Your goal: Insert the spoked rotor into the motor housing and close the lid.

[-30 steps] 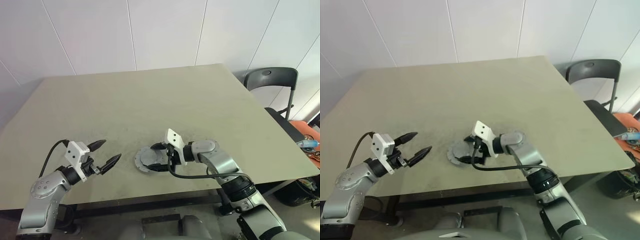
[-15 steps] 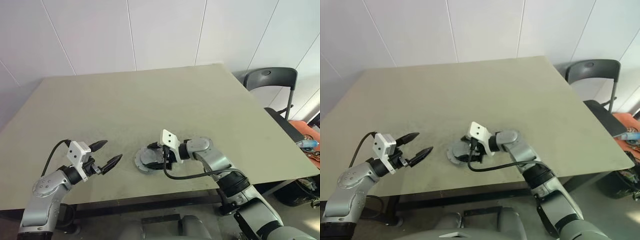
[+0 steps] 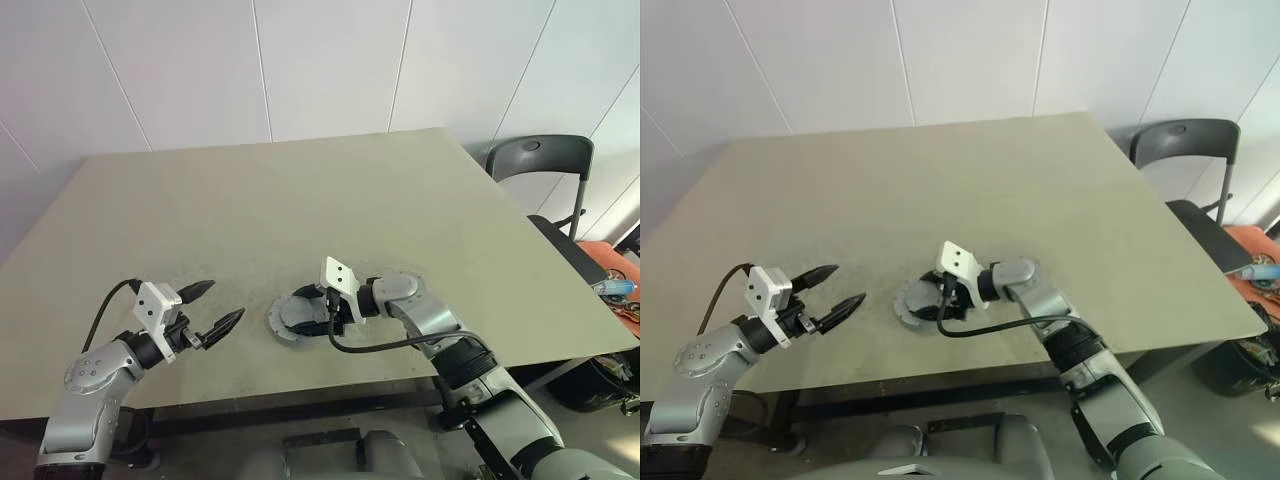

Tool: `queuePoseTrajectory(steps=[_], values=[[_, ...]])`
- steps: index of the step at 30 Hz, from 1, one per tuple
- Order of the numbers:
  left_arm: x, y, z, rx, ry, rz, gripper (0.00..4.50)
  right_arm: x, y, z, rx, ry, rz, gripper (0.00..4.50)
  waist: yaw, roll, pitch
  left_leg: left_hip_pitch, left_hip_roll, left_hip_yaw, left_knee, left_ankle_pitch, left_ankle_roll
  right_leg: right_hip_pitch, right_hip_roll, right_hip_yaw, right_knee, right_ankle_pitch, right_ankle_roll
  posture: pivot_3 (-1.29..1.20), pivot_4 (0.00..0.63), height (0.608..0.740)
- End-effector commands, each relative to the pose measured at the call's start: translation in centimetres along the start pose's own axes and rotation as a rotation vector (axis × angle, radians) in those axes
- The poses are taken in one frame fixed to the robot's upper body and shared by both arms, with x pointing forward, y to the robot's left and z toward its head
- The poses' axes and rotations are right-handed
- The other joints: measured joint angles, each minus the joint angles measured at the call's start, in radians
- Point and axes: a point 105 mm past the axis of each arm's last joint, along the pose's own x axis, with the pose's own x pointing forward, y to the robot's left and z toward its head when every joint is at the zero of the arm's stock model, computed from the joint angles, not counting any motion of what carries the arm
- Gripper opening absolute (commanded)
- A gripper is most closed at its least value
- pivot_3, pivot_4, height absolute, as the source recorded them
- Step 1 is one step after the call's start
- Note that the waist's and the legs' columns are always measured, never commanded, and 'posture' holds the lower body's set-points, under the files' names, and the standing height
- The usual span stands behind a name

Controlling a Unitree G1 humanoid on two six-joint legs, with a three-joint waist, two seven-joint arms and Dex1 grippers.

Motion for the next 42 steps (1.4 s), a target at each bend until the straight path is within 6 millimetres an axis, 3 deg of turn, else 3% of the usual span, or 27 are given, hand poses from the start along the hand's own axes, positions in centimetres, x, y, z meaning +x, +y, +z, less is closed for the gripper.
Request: queuePoseTrajectory(steps=[1, 8, 15, 25, 42], values=[[0.1, 0.2, 1.3, 0.046, -0.033, 0.006, 4.50, -0.1, -0.7, 0.9, -0.027, -0.023, -0.031, 3.25, 0.000, 0.000, 0.000, 0.000, 0.000, 0.000, 0.000, 0.000, 0.000, 0.000, 0.000, 0.000, 0.000, 0.000, 0.000, 0.00, 0.000, 0.740], [0.2, 0.2, 1.5, 0.047, -0.038, 0.013, 4.50, -0.2, -0.7, 2.6, 0.029, -0.124, -0.013, 3.25, 0.000, 0.000, 0.000, -0.001, 0.000, 0.000, -0.001, 0.000, 0.000, -0.001, 0.000, 0.000, 0.000, 0.000, 0.000, 0.00, 0.000, 0.740], [0.4, 0.2, 1.7, 0.049, -0.040, 0.012, 4.50, -0.2, -0.8, 1.6, -0.019, -0.059, -0.020, 3.25, 0.002, 0.000, 0.000, -0.002, 0.000, 0.000, -0.002, 0.000, 0.000, -0.002, 0.000, 0.000, -0.001, 0.000, 0.000, 0.00, 0.000, 0.740], [0.3, 0.1, 1.8, 0.045, -0.038, 0.014, 4.50, -0.8, -0.7, 2.9, -0.016, -0.083, -0.001, 3.25, 0.002, 0.000, 0.000, -0.002, 0.000, 0.000, -0.001, 0.000, 0.000, -0.002, 0.000, 0.000, -0.001, 0.000, 0.000, 0.00, 0.000, 0.740], [0.6, 0.0, 2.0, 0.042, -0.044, 0.019, 4.50, -0.8, -0.4, 2.0, -0.033, -0.012, 0.027, 3.25, 0.003, 0.000, 0.000, -0.002, 0.000, 0.000, -0.001, 0.000, 0.000, -0.002, 0.000, 0.000, -0.002, 0.000, 0.000, 0.00, 0.000, 0.740]])
